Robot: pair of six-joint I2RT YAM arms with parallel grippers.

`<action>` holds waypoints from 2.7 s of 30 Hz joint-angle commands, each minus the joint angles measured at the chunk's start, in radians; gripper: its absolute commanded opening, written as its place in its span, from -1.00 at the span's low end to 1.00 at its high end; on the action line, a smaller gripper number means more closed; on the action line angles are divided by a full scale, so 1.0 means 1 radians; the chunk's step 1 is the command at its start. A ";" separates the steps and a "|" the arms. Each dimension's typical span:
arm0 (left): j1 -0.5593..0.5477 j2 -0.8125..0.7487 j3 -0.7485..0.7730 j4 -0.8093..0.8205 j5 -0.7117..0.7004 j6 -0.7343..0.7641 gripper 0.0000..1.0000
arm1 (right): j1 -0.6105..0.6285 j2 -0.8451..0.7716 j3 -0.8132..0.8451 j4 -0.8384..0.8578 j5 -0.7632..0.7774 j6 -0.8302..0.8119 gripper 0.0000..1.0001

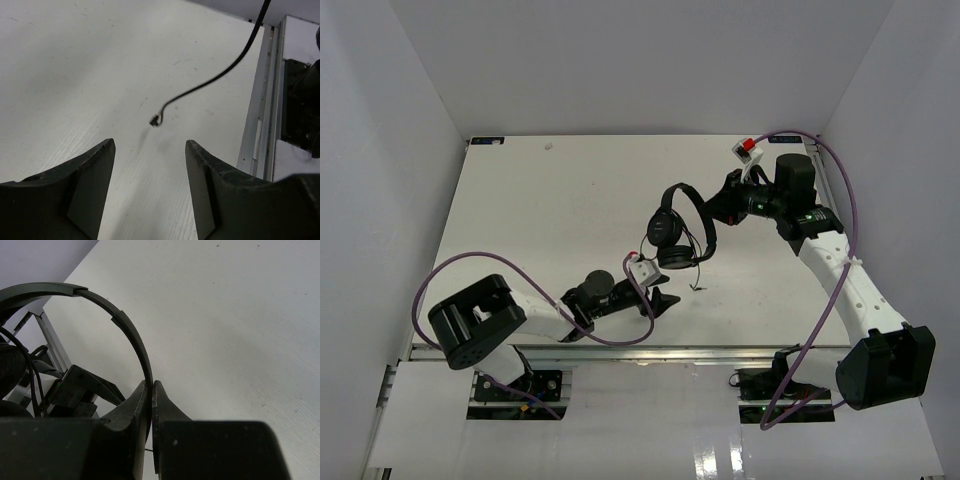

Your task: Wrap the headphones

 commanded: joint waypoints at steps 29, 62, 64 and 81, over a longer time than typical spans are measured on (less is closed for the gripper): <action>-0.088 0.082 -0.043 0.201 -0.071 -0.092 0.35 | -0.008 -0.048 -0.014 0.041 -0.022 0.084 -0.85; -0.099 0.204 0.080 0.279 0.004 -0.165 -0.39 | -0.008 -0.037 -0.023 0.058 -0.049 0.104 -0.85; -0.099 0.210 0.077 0.299 0.008 -0.171 -0.46 | -0.008 -0.037 -0.024 0.058 -0.049 0.105 -0.85; -0.090 0.127 -0.081 0.343 -0.104 -0.163 -1.00 | -0.014 -0.051 -0.003 0.019 -0.069 0.048 -0.85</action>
